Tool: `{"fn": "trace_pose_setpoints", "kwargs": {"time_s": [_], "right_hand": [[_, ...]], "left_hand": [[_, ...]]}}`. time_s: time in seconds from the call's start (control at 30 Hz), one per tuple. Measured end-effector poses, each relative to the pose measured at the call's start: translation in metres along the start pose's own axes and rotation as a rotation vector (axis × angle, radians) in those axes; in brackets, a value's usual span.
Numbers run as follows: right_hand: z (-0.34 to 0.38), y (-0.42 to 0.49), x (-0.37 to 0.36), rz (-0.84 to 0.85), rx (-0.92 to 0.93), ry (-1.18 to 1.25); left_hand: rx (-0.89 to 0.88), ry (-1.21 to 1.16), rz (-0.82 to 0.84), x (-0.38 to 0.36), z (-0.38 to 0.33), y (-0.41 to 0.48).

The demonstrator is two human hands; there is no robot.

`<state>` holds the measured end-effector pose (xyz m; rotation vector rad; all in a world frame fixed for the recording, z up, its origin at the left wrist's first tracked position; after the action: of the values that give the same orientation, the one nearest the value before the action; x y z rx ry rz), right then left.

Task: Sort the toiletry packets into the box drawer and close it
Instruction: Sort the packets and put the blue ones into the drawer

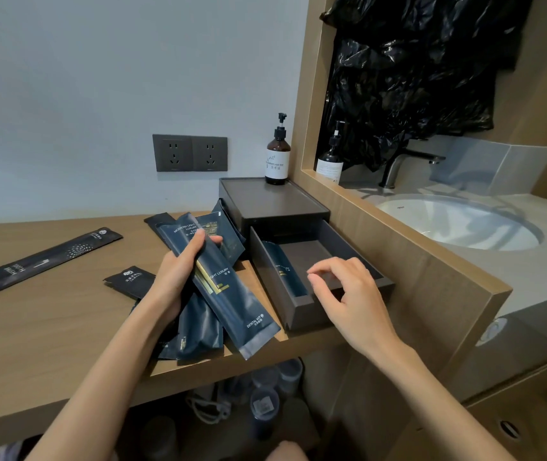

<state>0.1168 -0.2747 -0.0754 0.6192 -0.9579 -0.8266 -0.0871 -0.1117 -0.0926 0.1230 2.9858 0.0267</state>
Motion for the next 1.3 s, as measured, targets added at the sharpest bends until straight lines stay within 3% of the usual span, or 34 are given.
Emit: {"fn": "trace_pose_setpoints", "kwargs": {"time_s": [0.17,0.3,0.47,0.7,0.93,1.1,1.3], "right_hand": [[0.054,0.004,-0.01,0.155,-0.053,0.18],[0.078,0.007,-0.027,0.333,-0.209,0.29],[0.083,0.013,-0.029,0.374,-0.292,0.383],[0.062,0.029,0.021,0.185,-0.316,0.343],[0.013,0.032,0.059,0.083,-0.394,0.035],[-0.009,0.033,0.057,0.188,-0.396,-0.175],[-0.022,0.055,0.022,0.263,-0.454,-0.137]], "left_hand": [[-0.081,-0.074,-0.014,0.002,-0.032,-0.018],[-0.15,-0.119,-0.008,0.001,-0.054,-0.03],[-0.128,-0.155,0.011,-0.008,-0.062,-0.035],[0.006,-0.142,0.089,-0.016,-0.049,-0.036],[-0.206,0.091,0.024,-0.009,-0.036,-0.034],[-0.144,0.068,-0.014,-0.012,-0.021,-0.023],[0.202,-0.363,0.164,-0.019,-0.01,-0.014]]}}
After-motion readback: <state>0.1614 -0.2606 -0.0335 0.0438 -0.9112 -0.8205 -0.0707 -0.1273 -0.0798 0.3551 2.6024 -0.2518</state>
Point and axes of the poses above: each hand's wrist, its own y-axis towards the middle knuckle, its own x-axis out of the back of the hand, z = x × y, the point moved 4 cm from there along y, towards the middle knuckle, and after that the axes turned 15 degrees about -z, right-handed, at the moved point
